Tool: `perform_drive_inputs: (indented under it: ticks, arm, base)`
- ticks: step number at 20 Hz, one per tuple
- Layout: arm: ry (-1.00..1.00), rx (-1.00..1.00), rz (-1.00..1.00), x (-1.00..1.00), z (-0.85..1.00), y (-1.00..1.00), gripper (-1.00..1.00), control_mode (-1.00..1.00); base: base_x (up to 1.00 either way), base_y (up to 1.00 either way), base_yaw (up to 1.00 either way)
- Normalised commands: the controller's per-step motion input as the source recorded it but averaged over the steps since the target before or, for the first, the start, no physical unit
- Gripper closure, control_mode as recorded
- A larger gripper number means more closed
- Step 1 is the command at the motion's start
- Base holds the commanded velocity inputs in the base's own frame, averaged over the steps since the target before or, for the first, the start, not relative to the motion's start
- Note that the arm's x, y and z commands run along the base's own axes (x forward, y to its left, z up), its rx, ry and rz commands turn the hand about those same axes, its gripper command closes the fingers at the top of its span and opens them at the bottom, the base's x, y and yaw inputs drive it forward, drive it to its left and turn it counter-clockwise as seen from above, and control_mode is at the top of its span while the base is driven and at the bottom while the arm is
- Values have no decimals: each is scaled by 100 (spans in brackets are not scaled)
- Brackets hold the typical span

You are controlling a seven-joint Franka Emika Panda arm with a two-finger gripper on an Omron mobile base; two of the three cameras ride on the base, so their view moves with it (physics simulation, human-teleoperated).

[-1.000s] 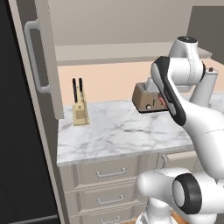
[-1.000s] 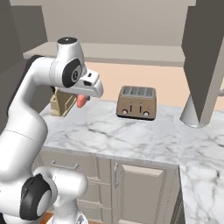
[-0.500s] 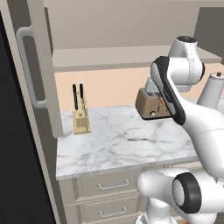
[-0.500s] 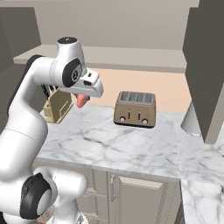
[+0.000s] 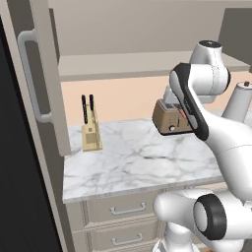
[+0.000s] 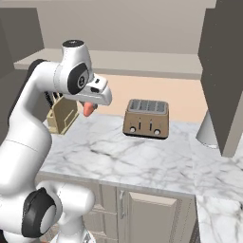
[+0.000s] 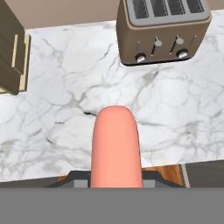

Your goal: Pick up the bar soap and dish brush from the sink, and place them back in the cabinet, and close the cabinet doors.

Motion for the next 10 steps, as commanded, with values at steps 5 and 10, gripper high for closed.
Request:
perform_drive_inputs:
  ticks: [5,10]
  arm:
    - [-1,0,0,15,0,-12,100,-100]
    - [-11,0,0,5,15,-18,100,-100]
  base:
    - [4,-2,0]
    - [0,0,0]
